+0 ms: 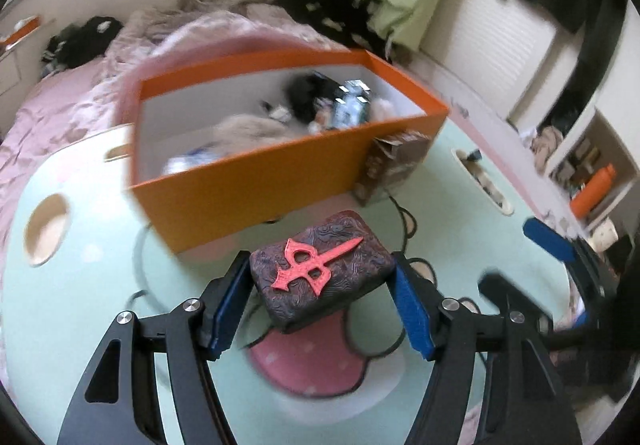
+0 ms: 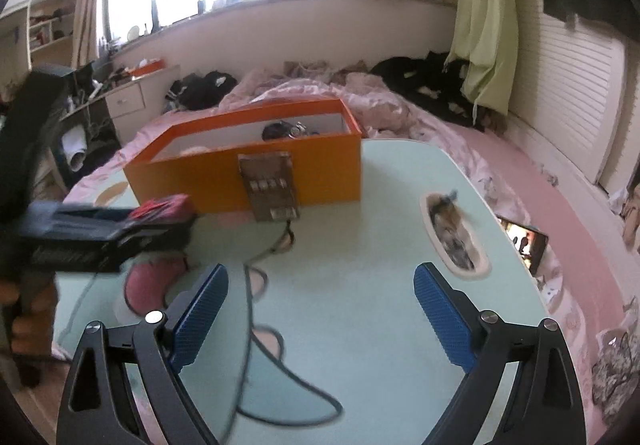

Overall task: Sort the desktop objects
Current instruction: 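Grasp the red-ribboned box with the left tool while the right grasps the card box, then drop the ribboned box into the orange box while the right drops the card box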

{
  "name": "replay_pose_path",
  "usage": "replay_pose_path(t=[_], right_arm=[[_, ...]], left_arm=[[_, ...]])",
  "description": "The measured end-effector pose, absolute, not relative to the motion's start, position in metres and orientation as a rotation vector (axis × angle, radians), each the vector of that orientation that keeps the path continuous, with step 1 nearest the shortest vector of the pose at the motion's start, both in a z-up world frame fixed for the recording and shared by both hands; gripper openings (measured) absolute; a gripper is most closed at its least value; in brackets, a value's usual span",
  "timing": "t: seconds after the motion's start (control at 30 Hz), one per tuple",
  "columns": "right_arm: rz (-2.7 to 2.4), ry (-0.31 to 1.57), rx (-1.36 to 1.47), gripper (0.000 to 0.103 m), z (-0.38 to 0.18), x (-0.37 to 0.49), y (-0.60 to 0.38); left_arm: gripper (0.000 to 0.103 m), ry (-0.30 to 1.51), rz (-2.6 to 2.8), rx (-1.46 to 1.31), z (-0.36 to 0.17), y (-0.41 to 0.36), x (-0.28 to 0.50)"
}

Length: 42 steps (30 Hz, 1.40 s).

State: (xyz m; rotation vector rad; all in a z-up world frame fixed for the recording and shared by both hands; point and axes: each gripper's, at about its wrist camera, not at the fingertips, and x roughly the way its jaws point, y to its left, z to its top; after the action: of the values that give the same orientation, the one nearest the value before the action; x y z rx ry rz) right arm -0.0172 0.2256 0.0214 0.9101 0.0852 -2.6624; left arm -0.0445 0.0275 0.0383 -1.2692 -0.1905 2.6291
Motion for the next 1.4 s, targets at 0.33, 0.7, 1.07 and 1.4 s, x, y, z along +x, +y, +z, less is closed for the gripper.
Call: replay_pose_path(t=[0.33,0.7,1.07,1.4], right_arm=[[-2.529,0.171,1.177,0.078,0.029,-0.104,0.168],[-2.491,0.111,1.205,0.039,0.021,-0.104,0.181],[-2.552,-0.027,0.846,0.040,0.116,-0.097,0.200],[-2.419,-0.085,1.115,0.074,0.054,-0.167,0.174]], left_arm=[[0.068,-0.214,2.684,-1.244,0.042,0.000,-0.026],[0.068,-0.247,2.687,-1.237,0.041,-0.002,-0.022],[0.068,-0.219,2.763,-1.067,0.101,-0.008,-0.050],[0.074,-0.333,2.751,-1.262,0.058,-0.018,-0.135]])
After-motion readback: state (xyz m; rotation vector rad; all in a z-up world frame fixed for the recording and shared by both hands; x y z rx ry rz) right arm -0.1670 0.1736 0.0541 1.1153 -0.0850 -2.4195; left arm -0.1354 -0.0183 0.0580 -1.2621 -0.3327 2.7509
